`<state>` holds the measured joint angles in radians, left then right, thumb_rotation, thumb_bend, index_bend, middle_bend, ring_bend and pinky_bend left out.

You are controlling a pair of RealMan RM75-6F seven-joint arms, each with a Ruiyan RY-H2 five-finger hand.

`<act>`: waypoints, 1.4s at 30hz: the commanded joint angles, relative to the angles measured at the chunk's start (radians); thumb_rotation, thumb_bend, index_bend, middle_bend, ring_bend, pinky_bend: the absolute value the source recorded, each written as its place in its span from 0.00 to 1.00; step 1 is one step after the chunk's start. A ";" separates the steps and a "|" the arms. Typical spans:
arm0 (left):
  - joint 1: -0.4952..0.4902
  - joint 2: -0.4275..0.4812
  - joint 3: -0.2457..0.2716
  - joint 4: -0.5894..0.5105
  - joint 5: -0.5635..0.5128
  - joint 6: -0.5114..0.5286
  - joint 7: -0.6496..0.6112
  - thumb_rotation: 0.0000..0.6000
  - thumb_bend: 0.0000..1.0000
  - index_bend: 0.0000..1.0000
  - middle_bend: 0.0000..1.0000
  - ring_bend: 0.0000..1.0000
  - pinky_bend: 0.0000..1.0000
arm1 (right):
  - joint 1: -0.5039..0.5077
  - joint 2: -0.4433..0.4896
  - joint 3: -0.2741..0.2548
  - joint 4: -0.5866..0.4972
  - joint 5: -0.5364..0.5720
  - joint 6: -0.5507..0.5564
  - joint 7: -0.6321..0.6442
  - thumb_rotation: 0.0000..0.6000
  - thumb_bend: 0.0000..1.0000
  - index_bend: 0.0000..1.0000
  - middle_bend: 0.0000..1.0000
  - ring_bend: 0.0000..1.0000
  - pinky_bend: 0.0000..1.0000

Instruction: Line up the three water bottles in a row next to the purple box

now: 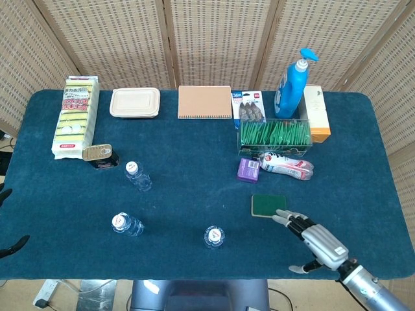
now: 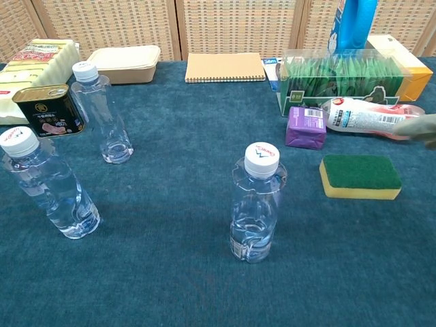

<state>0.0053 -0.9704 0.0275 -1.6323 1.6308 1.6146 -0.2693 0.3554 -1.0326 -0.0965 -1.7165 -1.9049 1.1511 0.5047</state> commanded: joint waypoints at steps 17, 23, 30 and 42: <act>-0.002 0.005 -0.012 0.016 -0.028 -0.009 -0.038 1.00 0.18 0.00 0.00 0.00 0.10 | 0.222 -0.269 0.064 0.015 0.088 -0.160 0.079 1.00 0.00 0.03 0.03 0.01 0.11; -0.001 0.007 -0.012 0.023 -0.028 -0.007 -0.056 1.00 0.18 0.00 0.00 0.00 0.10 | 0.245 -0.346 0.077 0.037 0.158 -0.197 0.039 1.00 0.00 0.03 0.06 0.05 0.13; 0.000 0.009 -0.015 0.028 -0.035 -0.008 -0.072 1.00 0.18 0.00 0.00 0.00 0.10 | 0.250 -0.468 0.105 0.097 0.236 -0.187 0.026 1.00 0.00 0.05 0.15 0.15 0.21; 0.003 0.016 -0.015 0.041 -0.036 -0.007 -0.110 1.00 0.18 0.00 0.00 0.00 0.10 | 0.202 -0.582 0.092 0.228 0.239 -0.045 0.053 1.00 0.31 0.54 0.63 0.62 0.82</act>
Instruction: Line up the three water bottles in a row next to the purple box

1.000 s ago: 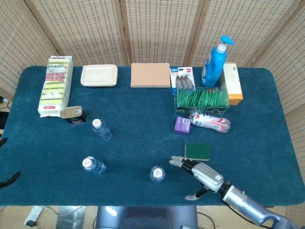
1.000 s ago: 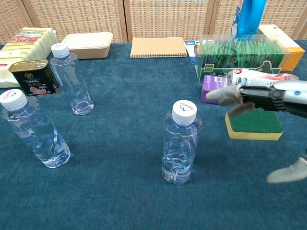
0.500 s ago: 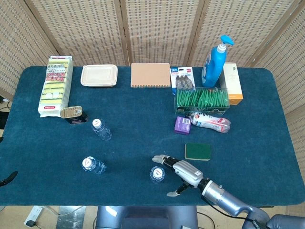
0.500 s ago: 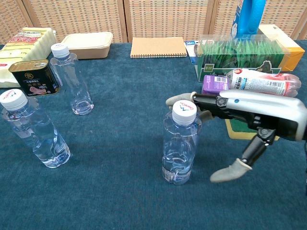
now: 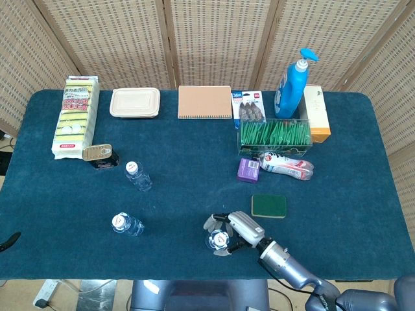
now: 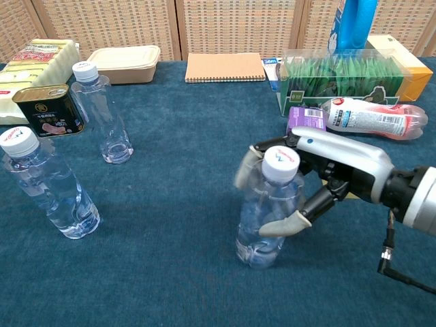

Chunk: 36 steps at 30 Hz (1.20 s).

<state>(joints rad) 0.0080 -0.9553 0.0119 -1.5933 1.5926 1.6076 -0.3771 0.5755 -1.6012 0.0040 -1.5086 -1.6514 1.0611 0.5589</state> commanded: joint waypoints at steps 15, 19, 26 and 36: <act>0.002 0.002 0.011 -0.002 0.027 0.005 -0.004 1.00 0.18 0.00 0.00 0.00 0.10 | -0.020 -0.027 0.069 0.024 0.009 0.143 -0.144 1.00 0.37 0.57 0.66 0.65 0.85; 0.002 0.002 0.012 0.000 0.028 0.004 -0.004 1.00 0.18 0.00 0.00 0.00 0.10 | 0.011 -0.066 0.124 0.071 0.059 0.112 -0.224 1.00 0.37 0.57 0.66 0.65 0.85; 0.001 0.006 0.009 0.012 0.017 0.002 -0.032 1.00 0.18 0.00 0.00 0.00 0.10 | 0.066 -0.090 0.194 0.146 0.152 0.035 -0.323 1.00 0.37 0.57 0.66 0.65 0.84; -0.004 0.010 0.005 0.028 0.010 -0.008 -0.063 1.00 0.18 0.00 0.00 0.00 0.10 | 0.071 -0.036 0.191 0.161 0.190 0.011 -0.378 1.00 0.38 0.57 0.66 0.65 0.84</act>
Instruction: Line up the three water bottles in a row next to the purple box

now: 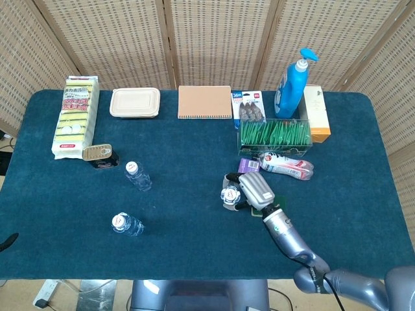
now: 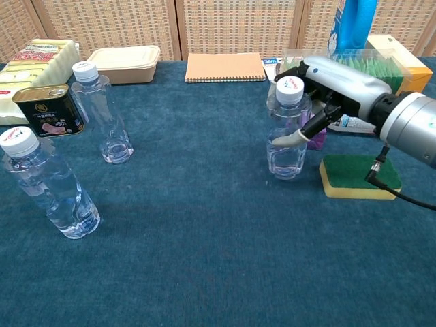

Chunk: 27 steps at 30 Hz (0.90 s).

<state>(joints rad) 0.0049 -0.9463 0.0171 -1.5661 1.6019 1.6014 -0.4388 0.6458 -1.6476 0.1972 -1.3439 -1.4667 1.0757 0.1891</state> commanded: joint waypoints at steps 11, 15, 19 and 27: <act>0.000 0.003 0.006 -0.005 0.013 0.002 0.005 1.00 0.18 0.00 0.00 0.00 0.10 | 0.010 0.094 -0.009 -0.110 0.068 -0.080 -0.029 1.00 0.38 0.57 0.65 0.63 0.83; 0.003 0.003 0.008 -0.006 0.016 0.007 0.005 1.00 0.18 0.00 0.00 0.00 0.10 | 0.015 0.110 -0.018 -0.115 0.090 -0.107 -0.059 1.00 0.37 0.49 0.56 0.55 0.79; 0.004 0.003 0.008 -0.007 0.014 0.008 0.005 1.00 0.18 0.00 0.00 0.00 0.10 | 0.023 0.160 -0.034 -0.146 0.091 -0.154 -0.034 1.00 0.30 0.25 0.32 0.33 0.65; 0.005 0.001 0.014 -0.015 0.029 0.013 0.019 1.00 0.18 0.00 0.00 0.00 0.10 | 0.019 0.217 -0.035 -0.185 0.096 -0.156 -0.019 1.00 0.25 0.07 0.07 0.09 0.41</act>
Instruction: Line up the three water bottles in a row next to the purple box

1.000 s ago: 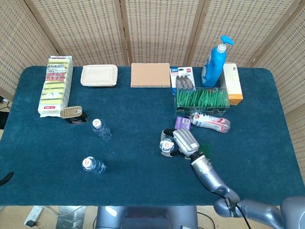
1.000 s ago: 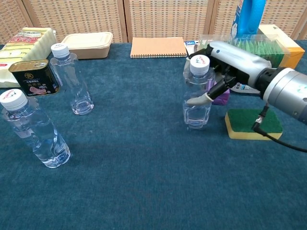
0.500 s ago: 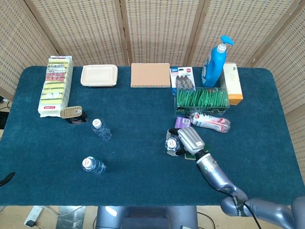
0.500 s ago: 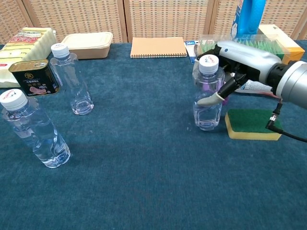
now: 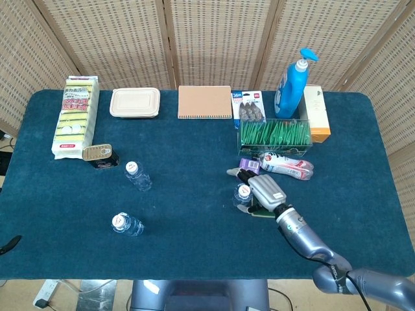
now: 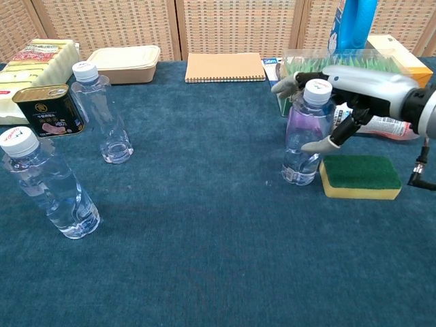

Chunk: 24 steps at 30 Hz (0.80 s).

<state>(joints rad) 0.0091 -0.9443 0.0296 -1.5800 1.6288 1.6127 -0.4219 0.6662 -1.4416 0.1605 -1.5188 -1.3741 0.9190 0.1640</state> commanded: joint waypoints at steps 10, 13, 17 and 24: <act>-0.001 0.001 0.003 -0.002 0.003 -0.002 -0.003 1.00 0.18 0.00 0.00 0.00 0.10 | -0.062 0.127 -0.012 -0.121 -0.022 0.082 0.042 1.00 0.18 0.02 0.00 0.00 0.27; -0.003 0.001 0.005 0.001 0.006 -0.003 -0.008 1.00 0.18 0.00 0.00 0.00 0.10 | -0.087 0.187 -0.021 -0.171 -0.041 0.109 0.060 1.00 0.10 0.01 0.00 0.00 0.22; -0.004 0.001 0.011 0.009 0.020 -0.001 -0.020 1.00 0.18 0.00 0.00 0.00 0.10 | -0.135 0.283 -0.040 -0.242 -0.073 0.165 0.088 1.00 0.01 0.01 0.00 0.00 0.18; -0.046 -0.012 0.031 0.076 0.077 -0.046 -0.076 1.00 0.18 0.00 0.00 0.00 0.10 | -0.287 0.423 -0.127 -0.305 -0.194 0.354 0.122 1.00 0.00 0.01 0.00 0.00 0.18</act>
<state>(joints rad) -0.0192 -0.9491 0.0527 -1.5306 1.6853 1.5829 -0.4683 0.4407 -1.0574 0.0752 -1.8033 -1.5151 1.2028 0.2676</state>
